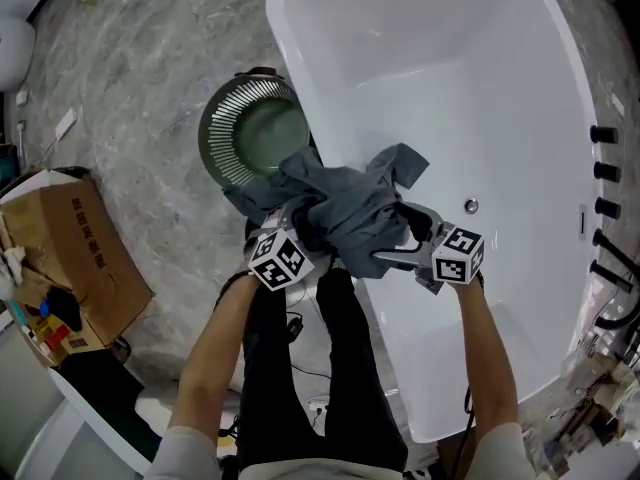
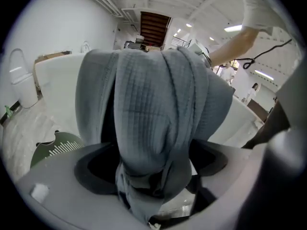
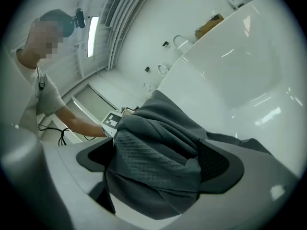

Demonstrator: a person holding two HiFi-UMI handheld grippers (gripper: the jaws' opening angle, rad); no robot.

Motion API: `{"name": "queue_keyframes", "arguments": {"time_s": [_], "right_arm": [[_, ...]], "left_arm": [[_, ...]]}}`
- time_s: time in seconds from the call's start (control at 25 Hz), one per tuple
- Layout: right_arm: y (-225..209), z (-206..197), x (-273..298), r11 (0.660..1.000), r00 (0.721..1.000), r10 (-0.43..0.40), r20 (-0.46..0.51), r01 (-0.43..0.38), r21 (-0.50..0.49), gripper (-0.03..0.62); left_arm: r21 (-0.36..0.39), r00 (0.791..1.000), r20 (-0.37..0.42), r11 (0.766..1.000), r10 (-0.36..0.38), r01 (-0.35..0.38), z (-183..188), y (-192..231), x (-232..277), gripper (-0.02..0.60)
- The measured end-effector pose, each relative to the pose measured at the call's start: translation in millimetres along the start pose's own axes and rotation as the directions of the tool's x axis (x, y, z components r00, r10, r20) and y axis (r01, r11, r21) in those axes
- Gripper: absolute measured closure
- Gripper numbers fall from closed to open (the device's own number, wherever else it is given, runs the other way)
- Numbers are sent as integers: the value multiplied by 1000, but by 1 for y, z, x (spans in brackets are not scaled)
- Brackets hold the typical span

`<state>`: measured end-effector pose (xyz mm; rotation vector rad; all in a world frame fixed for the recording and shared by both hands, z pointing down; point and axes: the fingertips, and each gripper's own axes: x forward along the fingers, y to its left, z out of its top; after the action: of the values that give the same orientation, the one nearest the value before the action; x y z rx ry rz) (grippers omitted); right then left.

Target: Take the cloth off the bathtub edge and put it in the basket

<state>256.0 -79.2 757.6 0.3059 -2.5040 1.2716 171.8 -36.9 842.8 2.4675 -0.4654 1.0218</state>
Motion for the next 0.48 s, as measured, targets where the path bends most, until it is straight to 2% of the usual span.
{"name": "queue_keyframes", "arguments": {"time_s": [0.16,0.28,0.32,0.36,0.44,0.48], "right_arm": [[-4,13,20,980,990,46,134,-71,188,49],[0,16,34,984,992,2,127,-25,177,52],[2,17,35,986,992,-11,122,-10,166,56],[6,18,34,988,992,-20,123,1,155,93],[16,21,28,992,988,-44,145,26,126,208],[22,25,23,993,984,-66,167,48,111,263]], "left_arm": [[7,1000,14,1000,-26,26,11,-5,23,95],[40,999,15,998,-45,44,14,-10,29,131],[49,999,21,998,-48,47,14,-13,28,188],[54,999,29,998,-43,41,15,-14,26,258],[43,998,57,999,-12,10,19,-16,20,366],[23,997,79,1000,9,-11,23,-16,15,396]]}}
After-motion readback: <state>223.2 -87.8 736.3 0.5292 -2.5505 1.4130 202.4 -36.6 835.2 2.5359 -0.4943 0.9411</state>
